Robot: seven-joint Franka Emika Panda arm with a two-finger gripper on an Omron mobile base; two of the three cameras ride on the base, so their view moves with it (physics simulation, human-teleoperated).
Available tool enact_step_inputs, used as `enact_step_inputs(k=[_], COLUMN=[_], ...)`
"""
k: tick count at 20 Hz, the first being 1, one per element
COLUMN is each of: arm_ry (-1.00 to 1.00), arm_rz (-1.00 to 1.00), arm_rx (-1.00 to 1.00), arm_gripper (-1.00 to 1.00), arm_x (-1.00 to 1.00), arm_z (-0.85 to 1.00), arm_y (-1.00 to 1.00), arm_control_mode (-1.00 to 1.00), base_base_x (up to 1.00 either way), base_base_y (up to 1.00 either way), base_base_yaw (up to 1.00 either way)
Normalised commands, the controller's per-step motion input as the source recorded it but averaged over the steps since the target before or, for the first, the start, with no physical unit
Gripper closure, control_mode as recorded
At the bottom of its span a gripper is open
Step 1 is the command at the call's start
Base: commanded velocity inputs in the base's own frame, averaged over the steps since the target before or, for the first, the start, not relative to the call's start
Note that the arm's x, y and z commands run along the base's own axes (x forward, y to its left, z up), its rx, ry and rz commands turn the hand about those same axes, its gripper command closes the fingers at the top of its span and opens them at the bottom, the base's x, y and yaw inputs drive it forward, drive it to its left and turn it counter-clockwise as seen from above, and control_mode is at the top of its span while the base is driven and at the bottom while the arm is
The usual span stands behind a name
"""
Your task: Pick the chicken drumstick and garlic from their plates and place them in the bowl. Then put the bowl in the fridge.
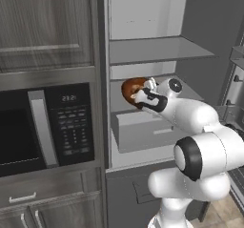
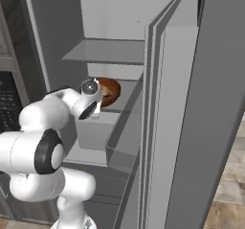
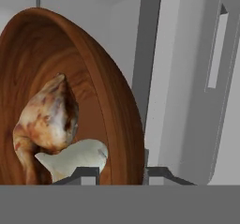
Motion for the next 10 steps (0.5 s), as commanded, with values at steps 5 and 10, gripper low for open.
enact_step_inputs(k=[5,10], arm_ry=[0.00,0.00], arm_rz=[0.02,0.05], arm_rx=[0.07,0.01], arm_gripper=[1.00,1.00], arm_x=[0.42,0.40], arm_z=[-0.02,-0.03], arm_y=[0.00,0.00], arm_control_mode=[-1.00,-1.00], base_base_x=[0.00,0.00], base_base_y=[0.00,0.00], base_base_yaw=[0.00,0.00])
